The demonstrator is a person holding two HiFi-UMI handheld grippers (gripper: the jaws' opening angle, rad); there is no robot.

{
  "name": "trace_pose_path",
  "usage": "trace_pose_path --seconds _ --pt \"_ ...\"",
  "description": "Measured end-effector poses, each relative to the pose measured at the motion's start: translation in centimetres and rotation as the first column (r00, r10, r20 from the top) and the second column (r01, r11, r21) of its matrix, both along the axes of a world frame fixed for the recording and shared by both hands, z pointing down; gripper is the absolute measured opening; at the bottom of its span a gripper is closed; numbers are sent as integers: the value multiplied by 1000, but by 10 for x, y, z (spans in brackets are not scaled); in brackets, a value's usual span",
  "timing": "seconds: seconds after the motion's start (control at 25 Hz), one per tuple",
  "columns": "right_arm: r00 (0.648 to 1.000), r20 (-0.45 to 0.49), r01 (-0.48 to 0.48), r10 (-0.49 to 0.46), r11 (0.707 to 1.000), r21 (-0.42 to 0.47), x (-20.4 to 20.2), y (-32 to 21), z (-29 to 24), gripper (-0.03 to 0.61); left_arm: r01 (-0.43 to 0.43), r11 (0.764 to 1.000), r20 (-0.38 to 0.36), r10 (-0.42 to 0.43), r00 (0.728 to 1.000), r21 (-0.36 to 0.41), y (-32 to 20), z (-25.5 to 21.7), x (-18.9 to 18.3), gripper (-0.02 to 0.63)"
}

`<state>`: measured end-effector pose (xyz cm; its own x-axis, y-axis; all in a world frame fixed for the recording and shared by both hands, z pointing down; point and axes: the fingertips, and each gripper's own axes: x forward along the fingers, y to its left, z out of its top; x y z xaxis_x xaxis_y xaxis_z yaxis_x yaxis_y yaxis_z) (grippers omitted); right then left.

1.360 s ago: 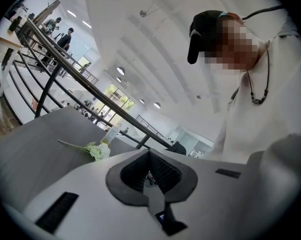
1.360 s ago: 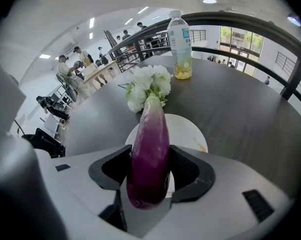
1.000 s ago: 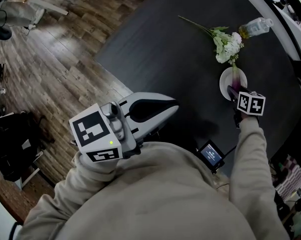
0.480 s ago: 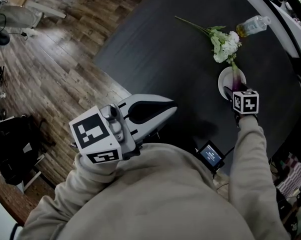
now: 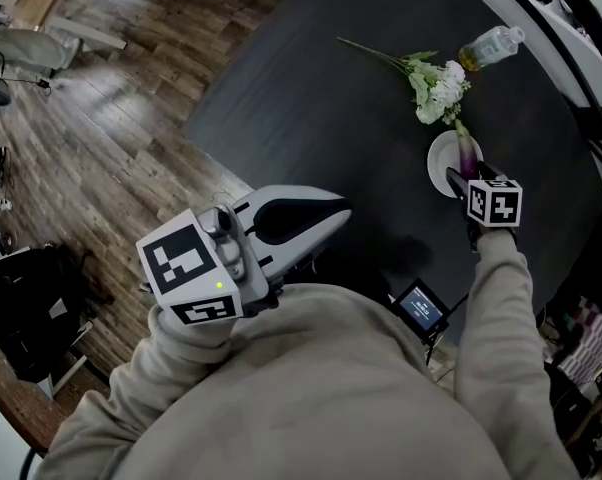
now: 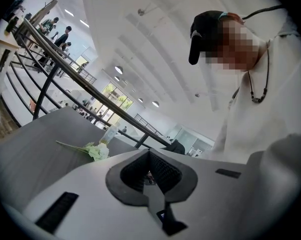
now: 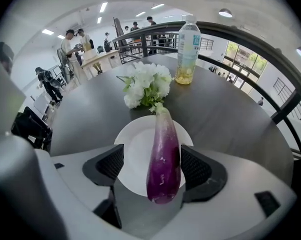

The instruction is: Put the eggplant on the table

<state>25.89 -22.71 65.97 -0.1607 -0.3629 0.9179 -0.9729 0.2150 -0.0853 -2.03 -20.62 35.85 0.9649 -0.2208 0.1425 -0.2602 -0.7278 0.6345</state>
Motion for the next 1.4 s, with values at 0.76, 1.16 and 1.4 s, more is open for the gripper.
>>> trace_pose_path --seconds 0.76,1.16,1.4 --pt "958 244 -236 151 898 371 30 29 -224 302 -229 954 -98 251 963 192 6 -84 86 6" --pt "956 278 -255 90 724 642 20 75 -344 25 -358 876 -105 409 907 323 29 -130 134 6" --pt "930 367 -321 38 574 753 3 115 -422 15 -422 826 -112 492 863 373 50 -149 156 6"
